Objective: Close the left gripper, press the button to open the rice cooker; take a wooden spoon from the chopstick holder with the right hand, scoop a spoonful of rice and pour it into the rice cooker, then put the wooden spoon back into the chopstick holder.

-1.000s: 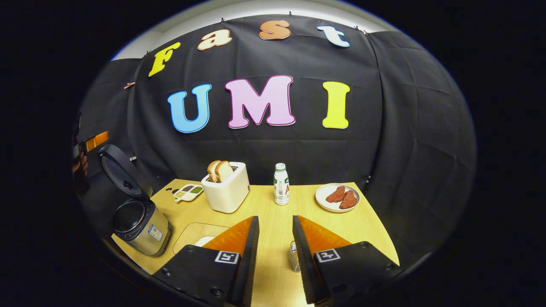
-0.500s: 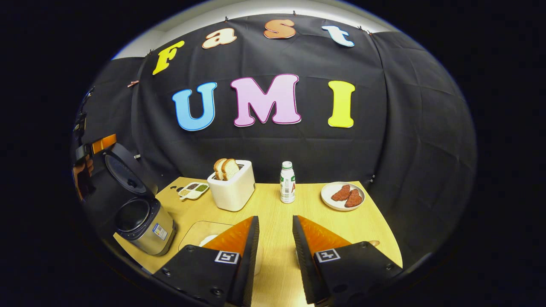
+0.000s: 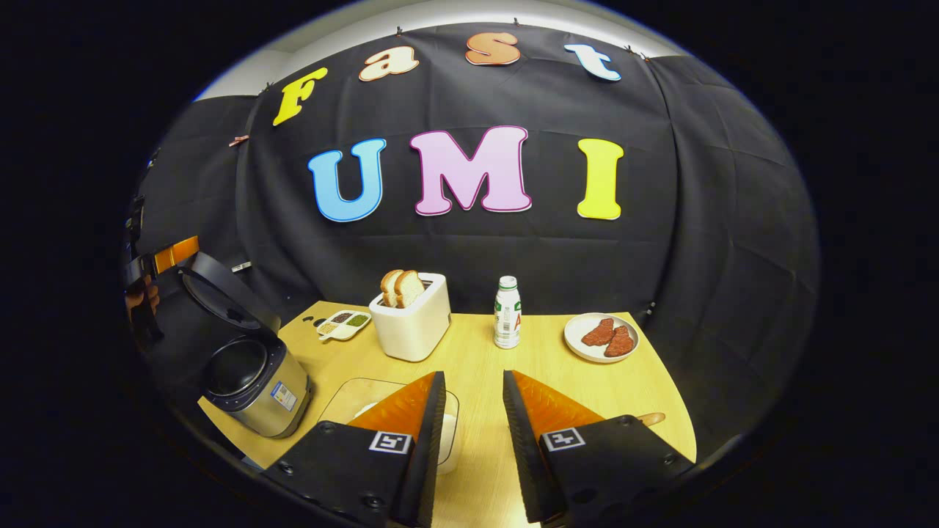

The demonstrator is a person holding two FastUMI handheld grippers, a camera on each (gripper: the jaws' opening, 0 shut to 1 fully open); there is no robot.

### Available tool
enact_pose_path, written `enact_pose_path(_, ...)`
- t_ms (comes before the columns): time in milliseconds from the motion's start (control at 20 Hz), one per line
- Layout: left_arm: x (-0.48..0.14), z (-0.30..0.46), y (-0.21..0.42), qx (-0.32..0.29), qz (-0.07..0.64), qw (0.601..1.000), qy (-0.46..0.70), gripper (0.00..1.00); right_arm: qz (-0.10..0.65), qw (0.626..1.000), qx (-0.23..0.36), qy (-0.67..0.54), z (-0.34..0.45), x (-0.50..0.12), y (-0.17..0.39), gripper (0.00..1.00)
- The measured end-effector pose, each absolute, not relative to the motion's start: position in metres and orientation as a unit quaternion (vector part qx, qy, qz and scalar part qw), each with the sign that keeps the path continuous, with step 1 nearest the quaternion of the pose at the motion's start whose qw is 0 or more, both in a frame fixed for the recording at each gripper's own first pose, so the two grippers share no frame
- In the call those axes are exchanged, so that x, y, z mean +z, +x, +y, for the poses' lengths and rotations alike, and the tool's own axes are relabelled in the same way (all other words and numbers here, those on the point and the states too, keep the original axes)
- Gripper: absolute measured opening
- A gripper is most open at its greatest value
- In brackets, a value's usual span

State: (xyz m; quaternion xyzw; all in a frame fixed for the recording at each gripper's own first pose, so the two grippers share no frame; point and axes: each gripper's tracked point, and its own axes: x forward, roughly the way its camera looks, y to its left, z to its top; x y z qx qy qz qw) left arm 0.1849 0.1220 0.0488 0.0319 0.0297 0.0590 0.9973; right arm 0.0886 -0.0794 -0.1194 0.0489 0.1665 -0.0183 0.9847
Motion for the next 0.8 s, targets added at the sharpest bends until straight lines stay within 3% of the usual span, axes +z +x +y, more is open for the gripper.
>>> enact_pose_path(800, -0.036, 0.120, 0.090, 0.073, 0.122, 0.990, -0.006, 0.98, 0.180, 0.983, 0.025, 0.035, -0.049, -0.131, 0.083, 0.50)
